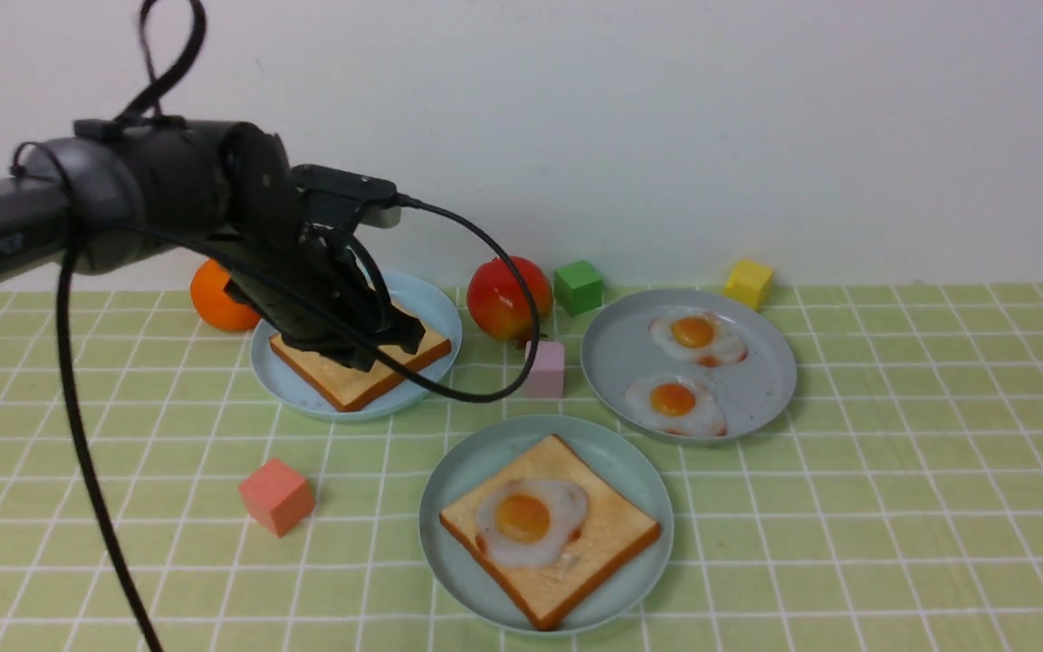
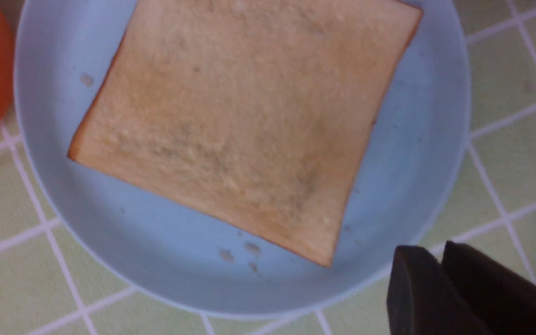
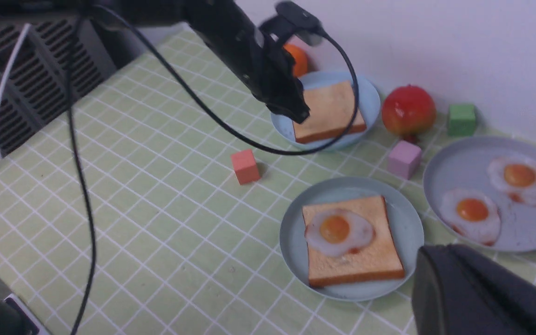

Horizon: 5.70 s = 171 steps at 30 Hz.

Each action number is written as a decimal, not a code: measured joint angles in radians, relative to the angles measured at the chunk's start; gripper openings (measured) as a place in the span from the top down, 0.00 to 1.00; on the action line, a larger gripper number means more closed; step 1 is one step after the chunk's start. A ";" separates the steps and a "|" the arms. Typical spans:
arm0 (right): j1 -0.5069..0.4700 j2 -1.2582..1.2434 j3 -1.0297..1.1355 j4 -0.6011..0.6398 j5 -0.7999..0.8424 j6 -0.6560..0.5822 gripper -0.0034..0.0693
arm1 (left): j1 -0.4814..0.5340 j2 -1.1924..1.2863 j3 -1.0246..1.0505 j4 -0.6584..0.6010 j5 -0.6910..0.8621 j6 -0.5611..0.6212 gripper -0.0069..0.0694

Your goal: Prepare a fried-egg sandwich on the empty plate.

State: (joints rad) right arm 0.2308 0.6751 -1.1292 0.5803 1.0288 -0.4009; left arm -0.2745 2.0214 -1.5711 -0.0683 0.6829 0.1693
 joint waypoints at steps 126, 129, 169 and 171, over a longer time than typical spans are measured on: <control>0.000 -0.188 0.087 -0.404 0.241 0.351 0.91 | -0.524 -1.344 0.942 0.016 -0.411 -0.184 0.93; 0.000 -0.188 0.087 -0.411 0.241 0.406 0.90 | -0.524 -1.485 1.148 -0.017 -0.600 -0.189 0.93; -0.179 -0.456 0.736 -0.425 -0.399 0.381 0.97 | -0.524 -1.613 1.327 -0.036 -0.801 -0.189 0.93; -0.204 -0.528 0.855 -0.443 -0.474 0.348 0.97 | -0.524 -1.613 1.327 -0.036 -0.801 -0.189 0.93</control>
State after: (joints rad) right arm 0.0268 0.1471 -0.2739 0.1377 0.5543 -0.0531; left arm -0.7989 0.4085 -0.2442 -0.1040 -0.1180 -0.0193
